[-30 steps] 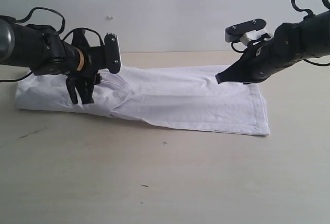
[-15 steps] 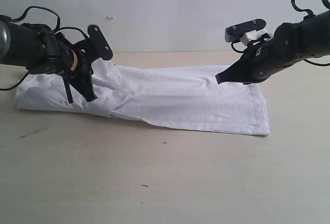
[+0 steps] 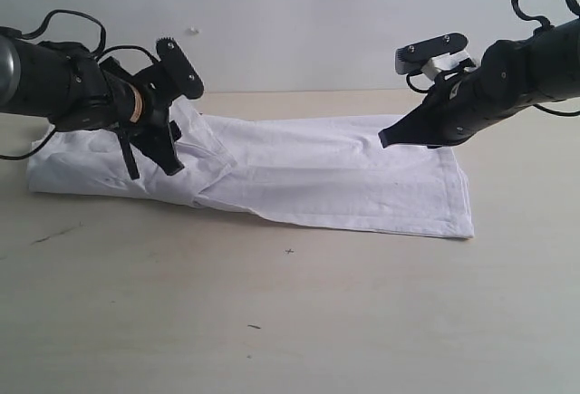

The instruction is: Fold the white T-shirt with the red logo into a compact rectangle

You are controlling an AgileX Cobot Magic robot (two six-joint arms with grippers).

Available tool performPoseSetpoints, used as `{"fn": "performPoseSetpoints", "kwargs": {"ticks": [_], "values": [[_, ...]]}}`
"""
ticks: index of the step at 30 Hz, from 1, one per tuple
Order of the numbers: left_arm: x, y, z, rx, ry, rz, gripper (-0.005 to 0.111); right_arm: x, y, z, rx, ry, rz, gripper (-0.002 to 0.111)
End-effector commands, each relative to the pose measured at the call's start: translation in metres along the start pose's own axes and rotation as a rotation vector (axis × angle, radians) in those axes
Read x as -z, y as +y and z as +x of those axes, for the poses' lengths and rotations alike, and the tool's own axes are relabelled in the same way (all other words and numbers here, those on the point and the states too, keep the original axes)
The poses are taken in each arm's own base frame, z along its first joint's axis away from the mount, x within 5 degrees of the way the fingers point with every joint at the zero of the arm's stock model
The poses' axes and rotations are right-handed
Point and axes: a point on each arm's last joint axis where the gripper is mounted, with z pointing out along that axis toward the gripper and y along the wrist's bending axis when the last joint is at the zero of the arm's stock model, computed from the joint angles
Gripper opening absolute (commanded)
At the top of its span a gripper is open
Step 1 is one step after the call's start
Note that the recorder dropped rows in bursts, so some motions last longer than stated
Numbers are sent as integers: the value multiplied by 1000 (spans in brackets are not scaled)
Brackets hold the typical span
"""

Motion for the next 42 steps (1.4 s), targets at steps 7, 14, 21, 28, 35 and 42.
{"fn": "performPoseSetpoints", "kwargs": {"ticks": [7, 14, 21, 28, 35, 42], "values": [[-23, 5, 1, 64, 134, 21, 40, 1, -1, -2, 22, -26, 8, 0], [-19, 21, -26, 136, 171, 417, 39, 2, -2, -7, 24, -46, 10, 0], [-44, 25, -27, -6, 124, 296, 47, 2, -2, -8, 24, -50, 11, 0], [-59, 15, -20, -141, 159, 259, 55, 2, -2, -9, 28, -67, 13, 0], [-74, 12, -12, -187, 185, 200, 42, 2, -2, -10, 28, -70, 14, 0], [-73, 19, -21, -166, 111, 131, 13, 2, -2, -10, 38, -74, 16, 0]]}}
